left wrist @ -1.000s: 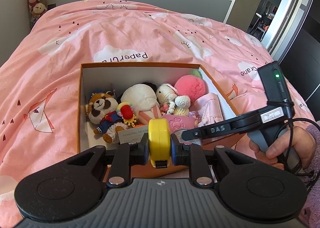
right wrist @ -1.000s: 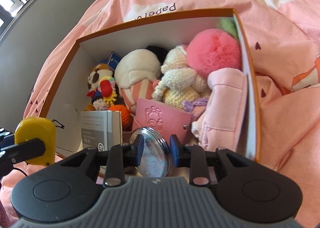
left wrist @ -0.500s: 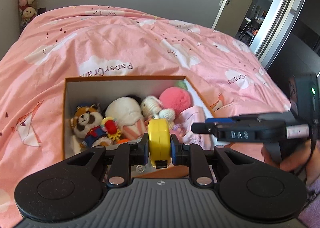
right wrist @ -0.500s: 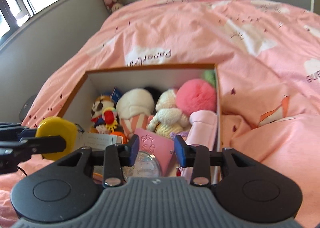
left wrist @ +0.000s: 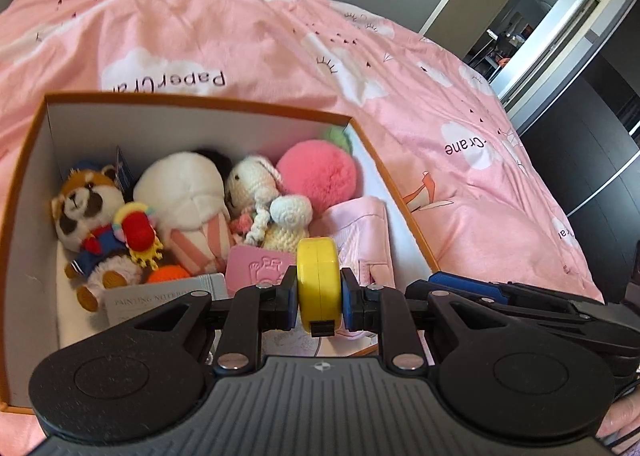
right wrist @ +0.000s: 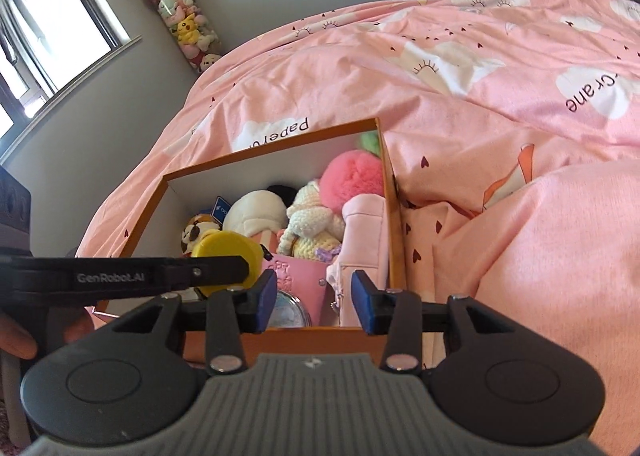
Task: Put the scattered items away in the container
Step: 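Lower the tape measure into the box with left tool while right tool releases the mirror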
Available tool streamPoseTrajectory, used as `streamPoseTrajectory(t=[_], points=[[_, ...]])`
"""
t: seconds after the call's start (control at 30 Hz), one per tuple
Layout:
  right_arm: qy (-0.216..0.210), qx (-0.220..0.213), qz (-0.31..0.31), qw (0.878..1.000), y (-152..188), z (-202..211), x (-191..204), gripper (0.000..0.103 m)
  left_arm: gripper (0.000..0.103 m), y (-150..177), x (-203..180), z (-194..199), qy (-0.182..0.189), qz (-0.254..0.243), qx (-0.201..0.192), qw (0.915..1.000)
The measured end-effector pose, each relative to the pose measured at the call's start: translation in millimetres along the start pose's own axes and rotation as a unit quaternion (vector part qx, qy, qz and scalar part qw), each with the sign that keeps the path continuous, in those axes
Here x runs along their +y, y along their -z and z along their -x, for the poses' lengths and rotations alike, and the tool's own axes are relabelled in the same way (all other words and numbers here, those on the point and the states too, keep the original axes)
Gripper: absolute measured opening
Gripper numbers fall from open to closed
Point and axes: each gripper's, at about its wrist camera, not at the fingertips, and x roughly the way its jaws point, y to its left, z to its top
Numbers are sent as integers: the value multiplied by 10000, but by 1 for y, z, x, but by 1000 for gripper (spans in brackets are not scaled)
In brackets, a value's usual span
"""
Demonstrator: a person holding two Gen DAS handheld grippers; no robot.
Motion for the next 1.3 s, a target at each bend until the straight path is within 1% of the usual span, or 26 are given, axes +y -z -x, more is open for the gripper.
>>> streamPoseTrajectory(t=[0.07,0.1,0.2,0.33,0.47,0.6,0.67,0.9,1.0,1.03,1.1,1.2,1.3], points=[[-13,-9,-26,10000,2,-1,-1,45,23,2,6,-5,171,223,29,9996],[-13,-6,-29,10000,2,-2,-1,45,23,3,7,-8,196,277,46,9994],[1,-10,-16,10000,3,-2,-1,45,23,6,9,-16,40,269,130,9995],[53,-19,-75,10000,3,-2,-4,45,23,13,16,-23,-18,361,286,9989],[43,14,-60,10000,5,-3,-2,45,24,16,20,-25,11,408,312,9987],[66,20,-20,10000,6,-2,1,45,26,16,20,-24,-45,370,397,9985],[88,14,-13,10000,7,-1,1,45,27,15,19,-22,-142,315,399,9986],[149,17,27,9999,8,-1,1,45,28,10,16,-9,-353,157,273,9989],[164,-6,32,9999,8,-1,1,45,28,7,13,1,-542,66,103,9985],[169,-11,33,9999,8,-1,0,45,28,6,13,4,-545,57,54,9985],[170,-13,32,9999,8,-1,0,45,27,3,11,6,-506,31,99,9987],[163,-6,42,9999,9,-1,1,45,21,4,8,2,-644,-69,217,9977],[179,0,85,9998,10,0,2,45,20,8,6,-7,-758,-140,365,9964]])
